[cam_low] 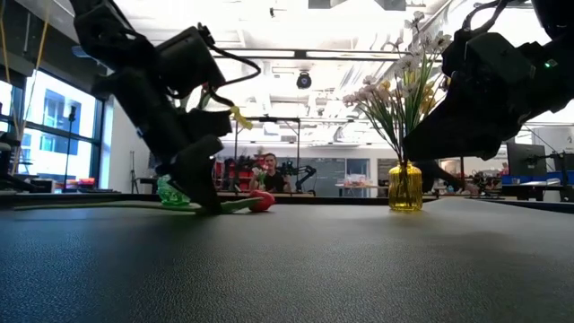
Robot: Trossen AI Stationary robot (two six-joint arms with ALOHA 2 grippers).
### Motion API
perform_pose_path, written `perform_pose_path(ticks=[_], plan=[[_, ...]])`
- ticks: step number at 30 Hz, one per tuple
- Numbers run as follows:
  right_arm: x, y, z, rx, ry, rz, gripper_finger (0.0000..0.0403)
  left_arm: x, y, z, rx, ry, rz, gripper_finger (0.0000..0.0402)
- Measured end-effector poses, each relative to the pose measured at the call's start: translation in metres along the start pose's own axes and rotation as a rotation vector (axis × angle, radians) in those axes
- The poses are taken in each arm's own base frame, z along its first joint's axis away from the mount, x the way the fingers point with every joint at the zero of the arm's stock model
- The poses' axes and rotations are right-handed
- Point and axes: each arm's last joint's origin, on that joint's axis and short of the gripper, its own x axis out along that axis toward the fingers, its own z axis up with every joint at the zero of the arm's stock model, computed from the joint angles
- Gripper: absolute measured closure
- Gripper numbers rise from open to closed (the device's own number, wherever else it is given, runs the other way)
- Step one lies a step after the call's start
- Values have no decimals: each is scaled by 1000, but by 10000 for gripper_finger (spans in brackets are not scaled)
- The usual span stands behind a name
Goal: Sort flowers into vase by color
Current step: Put the red tulip into the green flower vase
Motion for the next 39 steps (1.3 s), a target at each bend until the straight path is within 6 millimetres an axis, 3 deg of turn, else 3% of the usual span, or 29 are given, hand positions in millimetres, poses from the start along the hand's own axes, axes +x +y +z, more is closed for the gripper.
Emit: perform_pose_path(ticks=[3, 7, 12, 16, 21, 28, 33, 39], plan=[[0, 0, 0, 0, 0, 0, 220, -2, 0, 1, -7, -5, -9, 388], [0, 0, 0, -1, 0, 0, 220, -9, -1, 7, -23, -52, -41, 394], [0, 0, 0, -4, 3, -3, 220, -37, -4, 25, -44, -276, -128, 399], [0, 0, 0, -4, 4, -3, 220, -73, 4, 36, -76, -560, -229, 401], [0, 0, -1, -5, 5, -3, 220, -118, 26, 30, -51, -930, -277, 401], [0, -1, 0, -5, 2, -6, 220, -159, 65, 15, 15, -1313, -10, 401], [0, 0, 0, -3, -2, -7, 220, -167, 92, 20, 43, -1433, 110, 401], [0, -1, 1, 0, -18, -20, 220, -164, 130, 28, 36, -1499, 64, 401]])
